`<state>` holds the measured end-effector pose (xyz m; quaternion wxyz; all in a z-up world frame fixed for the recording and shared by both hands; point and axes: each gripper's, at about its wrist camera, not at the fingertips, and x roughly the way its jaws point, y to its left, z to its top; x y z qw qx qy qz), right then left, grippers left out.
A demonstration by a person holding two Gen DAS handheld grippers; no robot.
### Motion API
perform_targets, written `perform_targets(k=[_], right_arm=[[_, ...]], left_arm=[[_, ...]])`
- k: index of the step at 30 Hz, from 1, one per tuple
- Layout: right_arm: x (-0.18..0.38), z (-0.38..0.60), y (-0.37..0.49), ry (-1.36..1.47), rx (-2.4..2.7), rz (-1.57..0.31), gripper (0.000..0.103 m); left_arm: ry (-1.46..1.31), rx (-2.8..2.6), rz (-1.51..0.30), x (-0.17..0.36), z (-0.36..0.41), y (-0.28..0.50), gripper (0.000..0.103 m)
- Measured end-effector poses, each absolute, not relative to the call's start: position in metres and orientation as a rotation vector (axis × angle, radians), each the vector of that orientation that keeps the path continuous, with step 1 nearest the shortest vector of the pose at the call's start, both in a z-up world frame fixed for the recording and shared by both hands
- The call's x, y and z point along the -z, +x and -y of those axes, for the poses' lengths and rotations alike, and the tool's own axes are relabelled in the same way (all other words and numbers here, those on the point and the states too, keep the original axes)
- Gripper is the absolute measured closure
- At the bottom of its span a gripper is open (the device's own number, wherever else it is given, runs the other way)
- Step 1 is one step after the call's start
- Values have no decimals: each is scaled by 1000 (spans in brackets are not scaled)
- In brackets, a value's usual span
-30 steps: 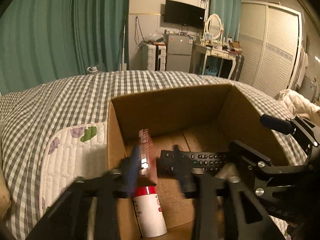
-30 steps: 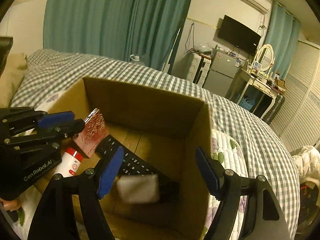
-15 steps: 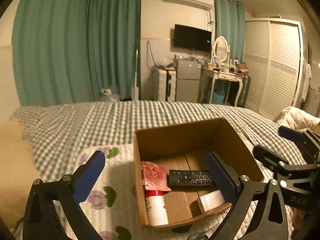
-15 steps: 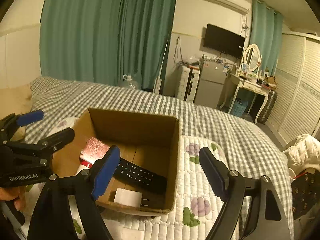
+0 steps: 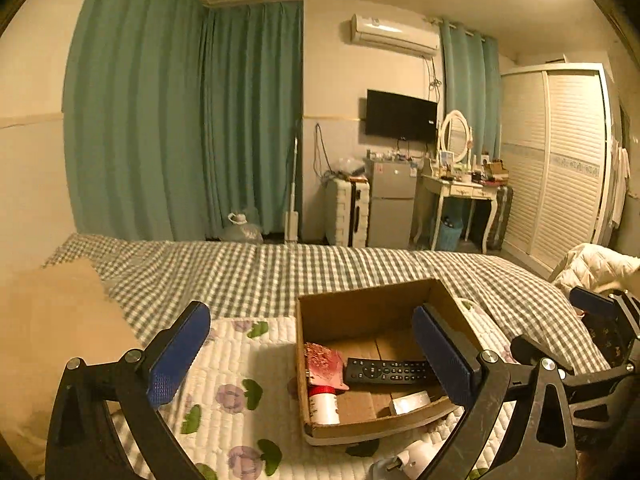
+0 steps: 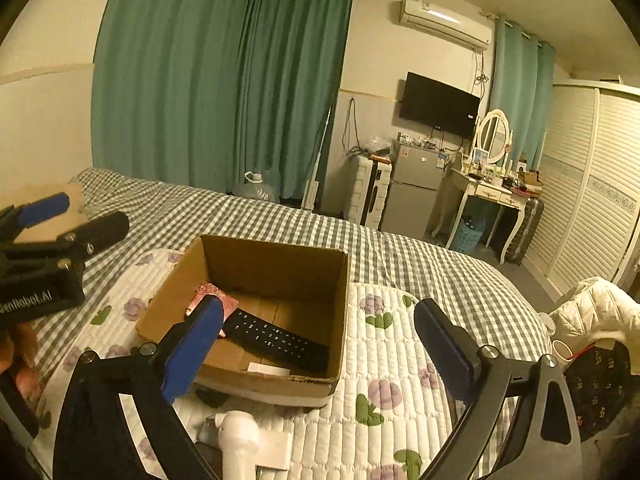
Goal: Organize rigid objects
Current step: 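Move both tools back toward the remaining items beside the box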
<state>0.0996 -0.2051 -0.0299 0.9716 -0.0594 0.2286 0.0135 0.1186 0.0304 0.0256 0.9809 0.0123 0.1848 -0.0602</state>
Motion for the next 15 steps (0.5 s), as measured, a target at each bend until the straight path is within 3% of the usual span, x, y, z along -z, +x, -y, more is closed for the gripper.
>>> perform_targets(k=[4,15], right_arm=[[22,202,84,-128,-30,-436,0],[10,199,43,-145,-39,-379,0]], left_arm=[[46,111,-345,-34,-32,101,0],[69,126,-307,-42,-32,67,0]])
